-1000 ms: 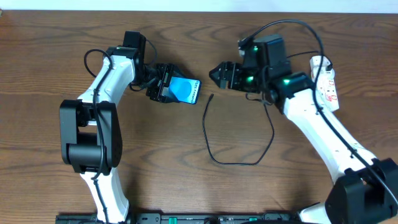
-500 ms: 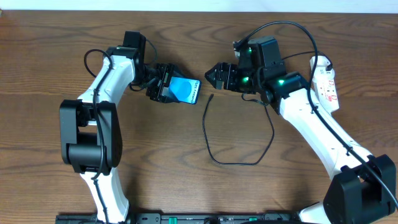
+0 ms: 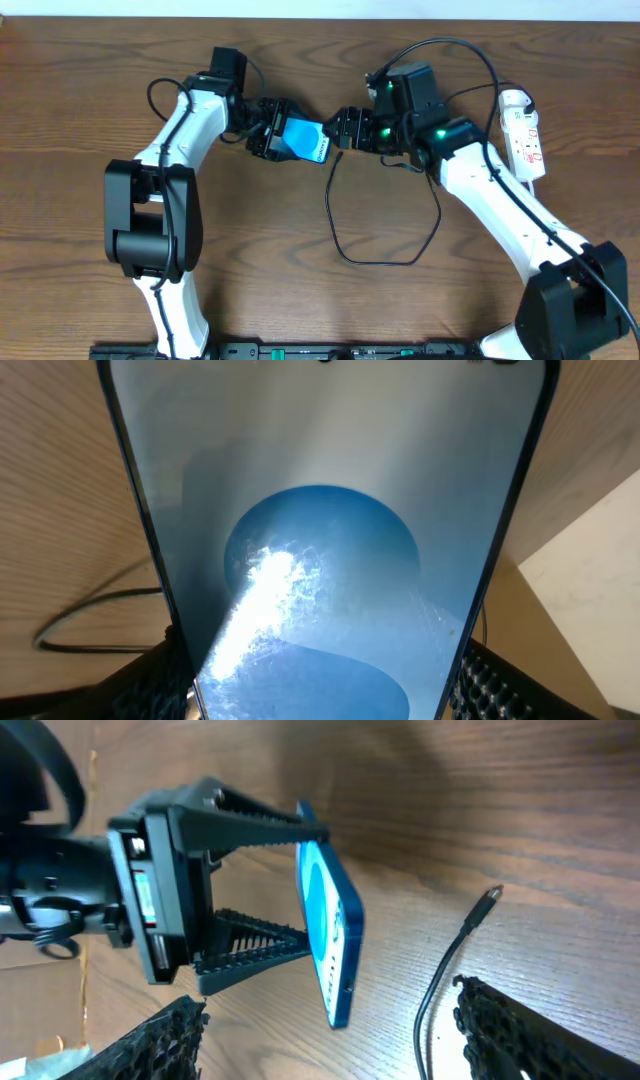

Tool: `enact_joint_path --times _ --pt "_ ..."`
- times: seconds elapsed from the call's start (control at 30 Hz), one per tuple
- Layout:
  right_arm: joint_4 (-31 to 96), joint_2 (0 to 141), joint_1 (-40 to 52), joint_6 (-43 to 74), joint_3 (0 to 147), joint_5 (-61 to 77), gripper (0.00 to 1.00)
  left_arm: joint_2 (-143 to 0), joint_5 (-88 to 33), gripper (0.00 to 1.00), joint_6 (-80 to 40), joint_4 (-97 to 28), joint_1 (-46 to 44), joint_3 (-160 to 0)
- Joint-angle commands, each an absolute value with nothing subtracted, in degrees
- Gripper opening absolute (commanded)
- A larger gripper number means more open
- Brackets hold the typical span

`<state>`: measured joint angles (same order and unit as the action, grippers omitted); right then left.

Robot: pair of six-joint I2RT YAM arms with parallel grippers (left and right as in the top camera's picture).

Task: Plug charger to phone and switch on socket
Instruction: 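Close the right gripper on the phone's right edge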

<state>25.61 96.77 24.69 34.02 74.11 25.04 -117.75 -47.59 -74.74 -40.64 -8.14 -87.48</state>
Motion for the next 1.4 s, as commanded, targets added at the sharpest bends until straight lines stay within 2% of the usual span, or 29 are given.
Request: enact_joint_path --times 0.0,0.23,0.4,0.7,1.37 --pt "25.9 97.8 25.7 35.2 74.9 23.5 0.78 -116.8 -48.1 0.48 -78.0 -40.4 -9.2 -88.8" --pt "25.8 99.6 27.0 35.3 74.9 21.1 0.77 -116.8 -48.2 0.48 -78.4 -39.5 -10.0 -88.8" --pt "25.4 102.4 27.9 35.4 74.9 19.6 0.72 -116.8 -48.9 0.48 -80.3 -39.5 -10.1 -88.8" --pt "19.5 106.9 28.9 35.3 74.9 19.0 0.68 -116.8 -50.6 0.48 -80.3 -39.5 -10.1 -88.8" --pt "15.6 108.8 30.1 35.4 74.9 18.9 0.35 -116.8 -54.0 0.48 -80.7 -39.5 -10.1 -88.7"
